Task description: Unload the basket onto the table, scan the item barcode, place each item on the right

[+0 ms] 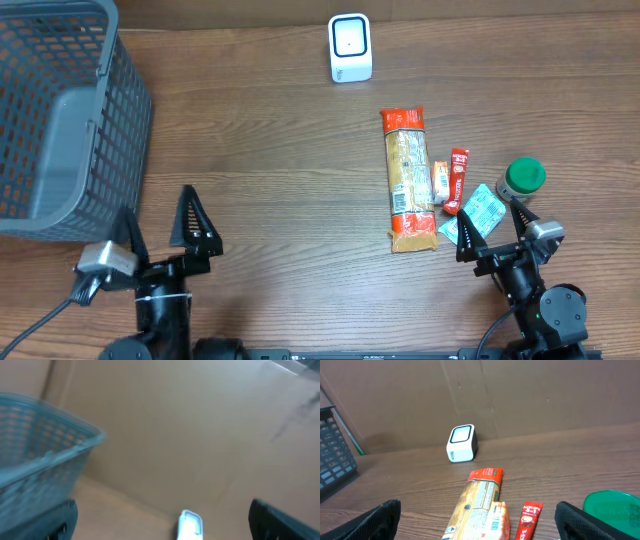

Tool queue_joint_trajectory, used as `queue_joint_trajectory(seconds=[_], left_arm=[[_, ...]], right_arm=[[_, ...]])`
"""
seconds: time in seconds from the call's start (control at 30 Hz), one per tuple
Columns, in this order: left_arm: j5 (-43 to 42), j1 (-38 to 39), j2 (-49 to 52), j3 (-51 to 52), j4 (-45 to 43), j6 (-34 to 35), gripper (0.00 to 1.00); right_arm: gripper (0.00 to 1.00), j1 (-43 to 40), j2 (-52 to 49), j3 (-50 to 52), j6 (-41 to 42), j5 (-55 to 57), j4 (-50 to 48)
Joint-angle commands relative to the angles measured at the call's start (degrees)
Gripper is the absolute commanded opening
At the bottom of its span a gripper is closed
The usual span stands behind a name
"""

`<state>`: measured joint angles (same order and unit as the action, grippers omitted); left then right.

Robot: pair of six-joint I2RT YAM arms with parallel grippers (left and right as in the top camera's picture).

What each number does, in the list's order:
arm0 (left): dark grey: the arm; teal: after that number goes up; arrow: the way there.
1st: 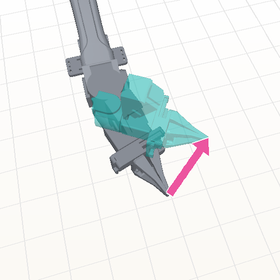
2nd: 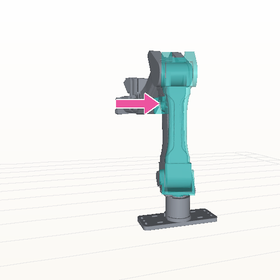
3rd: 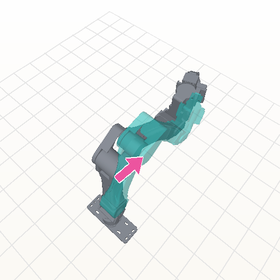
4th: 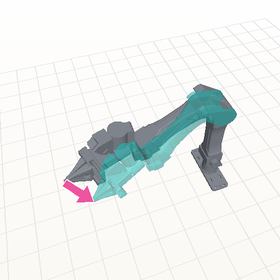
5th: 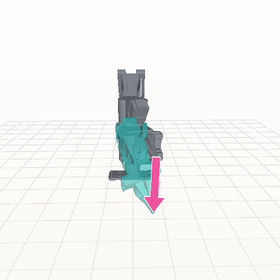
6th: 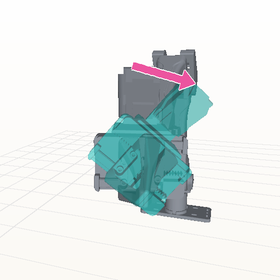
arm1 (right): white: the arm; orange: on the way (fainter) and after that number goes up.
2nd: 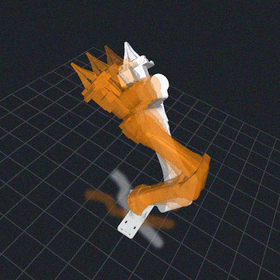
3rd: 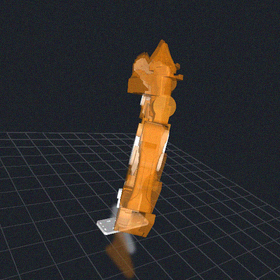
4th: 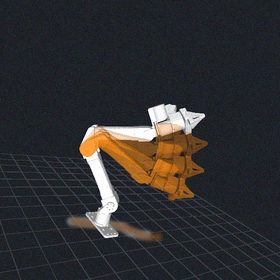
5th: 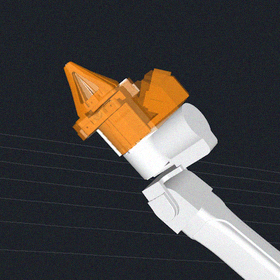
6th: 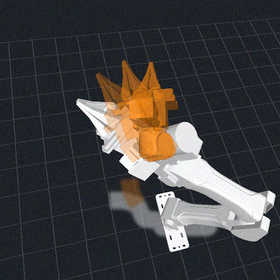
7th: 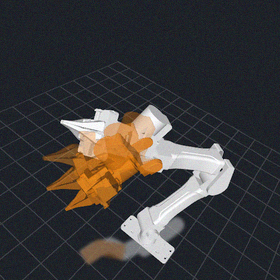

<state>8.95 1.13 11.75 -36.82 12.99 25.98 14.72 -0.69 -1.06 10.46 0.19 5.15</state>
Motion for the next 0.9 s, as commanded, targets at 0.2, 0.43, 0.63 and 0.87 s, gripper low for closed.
queue_joint_trajectory(seconds=[0.2, 0.43, 0.63, 0.87], left_arm=[[-7.6, 0.0, -3.6, 16.8, -32.8, 0.0, 1.0], [-7.4, -0.1, -8.9, 24.9, -41.8, 0.0, 1.0], [-7.7, -1.9, -11.6, 29.4, -42.2, 0.7, 1.0], [-9.0, -2.3, -11.6, 35.2, -36.3, 1.9, 1.0]], right_arm=[[1.0, -0.2, 0.4, 0.6, -0.5, -0.3, -0.3], [1.0, -0.2, 0.4, 0.6, -0.5, -0.3, -0.3], [1.0, -0.2, 0.4, 0.6, -0.5, -0.3, -0.3], [1.0, -0.2, 0.4, 0.6, -0.5, -0.3, -0.3]])
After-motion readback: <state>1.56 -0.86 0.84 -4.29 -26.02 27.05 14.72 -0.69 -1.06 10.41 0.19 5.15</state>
